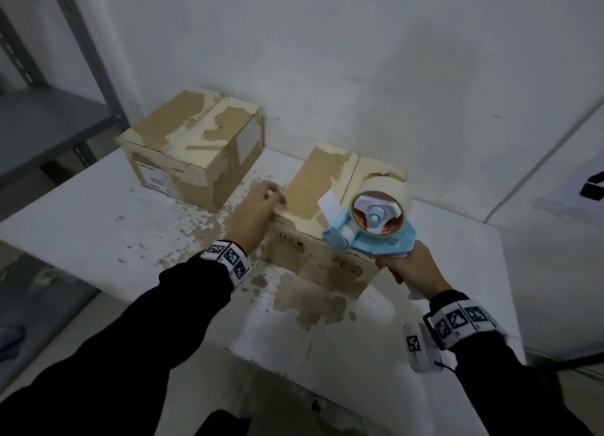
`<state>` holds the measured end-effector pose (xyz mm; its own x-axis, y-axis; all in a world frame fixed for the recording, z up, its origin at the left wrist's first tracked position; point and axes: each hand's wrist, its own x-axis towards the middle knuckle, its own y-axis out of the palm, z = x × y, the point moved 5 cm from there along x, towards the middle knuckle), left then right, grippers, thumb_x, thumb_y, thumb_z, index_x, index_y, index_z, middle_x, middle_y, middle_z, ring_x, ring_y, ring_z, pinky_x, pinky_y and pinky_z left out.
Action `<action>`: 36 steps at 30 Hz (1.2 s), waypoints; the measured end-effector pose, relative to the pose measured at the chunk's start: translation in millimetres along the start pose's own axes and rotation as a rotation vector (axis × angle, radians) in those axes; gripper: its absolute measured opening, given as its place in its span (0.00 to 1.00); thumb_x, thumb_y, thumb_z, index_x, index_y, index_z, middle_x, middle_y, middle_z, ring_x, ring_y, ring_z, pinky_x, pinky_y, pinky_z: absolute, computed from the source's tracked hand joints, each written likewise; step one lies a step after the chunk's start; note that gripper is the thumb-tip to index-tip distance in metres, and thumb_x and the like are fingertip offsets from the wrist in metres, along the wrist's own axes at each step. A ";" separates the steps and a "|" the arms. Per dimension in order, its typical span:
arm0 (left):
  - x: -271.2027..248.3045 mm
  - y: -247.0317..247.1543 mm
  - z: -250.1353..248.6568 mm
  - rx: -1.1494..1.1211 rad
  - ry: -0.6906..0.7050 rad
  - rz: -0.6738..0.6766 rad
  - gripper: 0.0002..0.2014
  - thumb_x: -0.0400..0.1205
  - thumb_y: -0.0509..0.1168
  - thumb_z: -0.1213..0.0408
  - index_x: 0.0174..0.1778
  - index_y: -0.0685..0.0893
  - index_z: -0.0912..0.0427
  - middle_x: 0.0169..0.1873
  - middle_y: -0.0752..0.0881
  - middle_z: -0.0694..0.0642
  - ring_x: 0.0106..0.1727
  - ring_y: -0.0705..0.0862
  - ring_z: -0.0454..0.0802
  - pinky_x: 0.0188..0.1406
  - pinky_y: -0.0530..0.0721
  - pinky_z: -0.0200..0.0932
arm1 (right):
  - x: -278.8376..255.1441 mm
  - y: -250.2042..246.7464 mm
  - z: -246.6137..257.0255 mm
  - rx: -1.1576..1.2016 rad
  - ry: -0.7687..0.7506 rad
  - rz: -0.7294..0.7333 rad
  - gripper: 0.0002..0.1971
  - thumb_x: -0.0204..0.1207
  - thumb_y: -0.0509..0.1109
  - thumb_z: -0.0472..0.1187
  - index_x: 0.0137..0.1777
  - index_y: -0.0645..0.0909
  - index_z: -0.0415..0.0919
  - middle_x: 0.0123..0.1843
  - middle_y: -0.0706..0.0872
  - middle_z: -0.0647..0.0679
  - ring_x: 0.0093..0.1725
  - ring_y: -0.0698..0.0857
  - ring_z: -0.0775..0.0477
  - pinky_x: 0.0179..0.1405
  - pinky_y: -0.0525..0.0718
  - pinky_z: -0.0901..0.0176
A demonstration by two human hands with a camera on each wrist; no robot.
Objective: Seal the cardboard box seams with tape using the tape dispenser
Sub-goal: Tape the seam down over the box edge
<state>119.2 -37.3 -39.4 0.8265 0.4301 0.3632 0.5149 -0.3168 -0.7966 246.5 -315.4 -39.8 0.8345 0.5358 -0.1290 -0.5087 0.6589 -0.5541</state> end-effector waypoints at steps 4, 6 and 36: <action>-17.2 35.0 -39.2 -0.069 0.331 0.196 0.15 0.82 0.57 0.64 0.55 0.86 0.67 0.55 0.86 0.65 0.51 0.87 0.61 0.50 0.85 0.49 | -0.8 0.2 1.5 -0.033 0.002 0.017 0.15 0.64 0.75 0.30 0.22 0.75 0.42 0.14 0.77 0.53 0.21 0.75 0.45 0.26 0.73 0.56; -22.8 48.6 -44.7 -0.128 0.305 0.221 0.17 0.83 0.57 0.63 0.59 0.86 0.67 0.58 0.86 0.64 0.55 0.87 0.60 0.56 0.83 0.48 | 0.4 -0.5 2.5 -0.046 0.011 0.036 0.13 0.64 0.75 0.31 0.24 0.77 0.41 0.16 0.79 0.53 0.21 0.77 0.46 0.26 0.75 0.57; -21.7 72.7 -32.5 -0.016 0.379 -0.034 0.22 0.85 0.49 0.45 0.62 0.83 0.49 0.47 0.83 0.58 0.51 0.80 0.51 0.47 0.78 0.47 | -4.4 -40.4 -2.1 -0.034 -0.022 0.256 0.16 0.72 0.77 0.45 0.30 0.79 0.35 0.19 0.77 0.38 0.16 0.72 0.48 0.21 0.69 0.60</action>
<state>146.1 -97.2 -89.6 0.8331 0.0977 0.5444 0.5441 -0.3220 -0.7748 263.8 -345.5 -18.6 0.6740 0.6949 -0.2508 -0.6954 0.4821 -0.5329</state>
